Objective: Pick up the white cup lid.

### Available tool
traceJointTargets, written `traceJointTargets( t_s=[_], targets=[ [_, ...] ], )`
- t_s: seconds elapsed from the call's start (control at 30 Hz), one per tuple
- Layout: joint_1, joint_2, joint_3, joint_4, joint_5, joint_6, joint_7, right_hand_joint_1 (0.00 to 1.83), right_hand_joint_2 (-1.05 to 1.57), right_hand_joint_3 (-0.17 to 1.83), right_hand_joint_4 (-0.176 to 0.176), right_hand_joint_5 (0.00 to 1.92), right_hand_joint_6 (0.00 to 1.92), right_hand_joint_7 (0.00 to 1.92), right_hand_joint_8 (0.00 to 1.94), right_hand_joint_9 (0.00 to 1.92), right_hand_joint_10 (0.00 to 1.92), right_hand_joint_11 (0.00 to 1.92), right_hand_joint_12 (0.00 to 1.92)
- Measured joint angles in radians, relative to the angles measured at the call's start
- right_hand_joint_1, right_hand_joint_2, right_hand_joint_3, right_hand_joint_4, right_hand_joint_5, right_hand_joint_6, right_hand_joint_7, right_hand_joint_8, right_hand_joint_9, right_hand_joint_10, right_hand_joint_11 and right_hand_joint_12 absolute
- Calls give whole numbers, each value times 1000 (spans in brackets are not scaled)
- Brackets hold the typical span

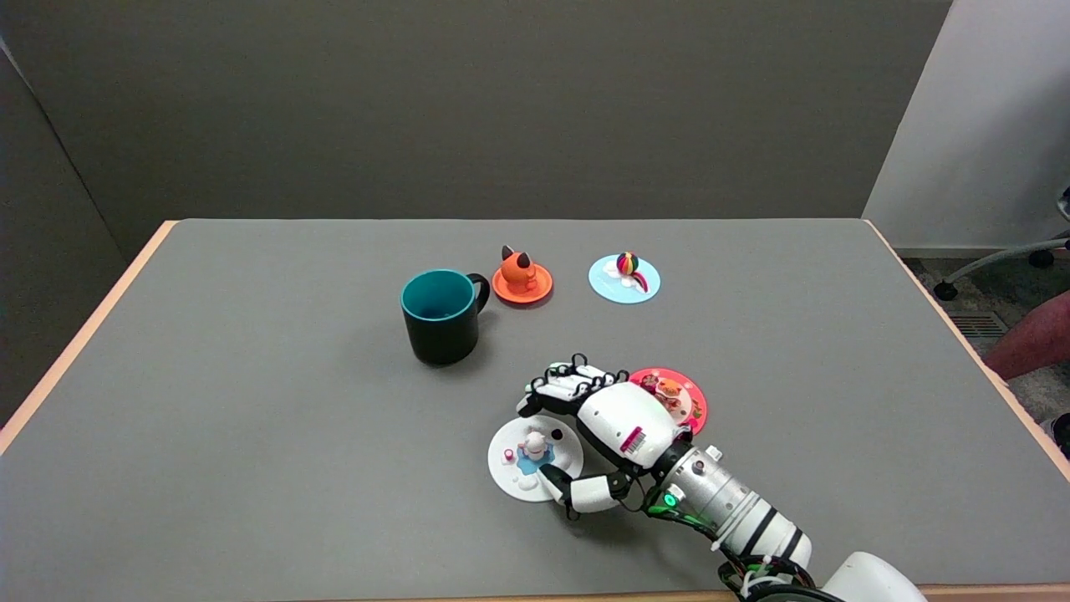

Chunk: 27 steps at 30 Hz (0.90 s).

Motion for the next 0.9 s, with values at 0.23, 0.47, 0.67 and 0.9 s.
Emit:
traceJointTargets(
  t_s=[0.23, 0.47, 0.67, 0.9],
  targets=[
    [-1, 1, -10, -15, 0, 23, 6, 922, 810, 754, -19, 378, 764, 310, 459, 432, 160, 303, 170],
    [3, 1, -22, -22, 0, 47, 9, 914, 832, 741, -16, 396, 815, 290, 480, 437, 166, 308, 172],
    [7, 2, -33, -27, 0, 72, 13, 927, 1198, 254, -5, 620, 1541, 260, 557, 430, 200, 302, 202],
    [13, 12, -47, -37, 0, 102, 24, 951, 1179, 253, -13, 652, 1495, 272, 579, 435, 218, 310, 200]
  ],
)
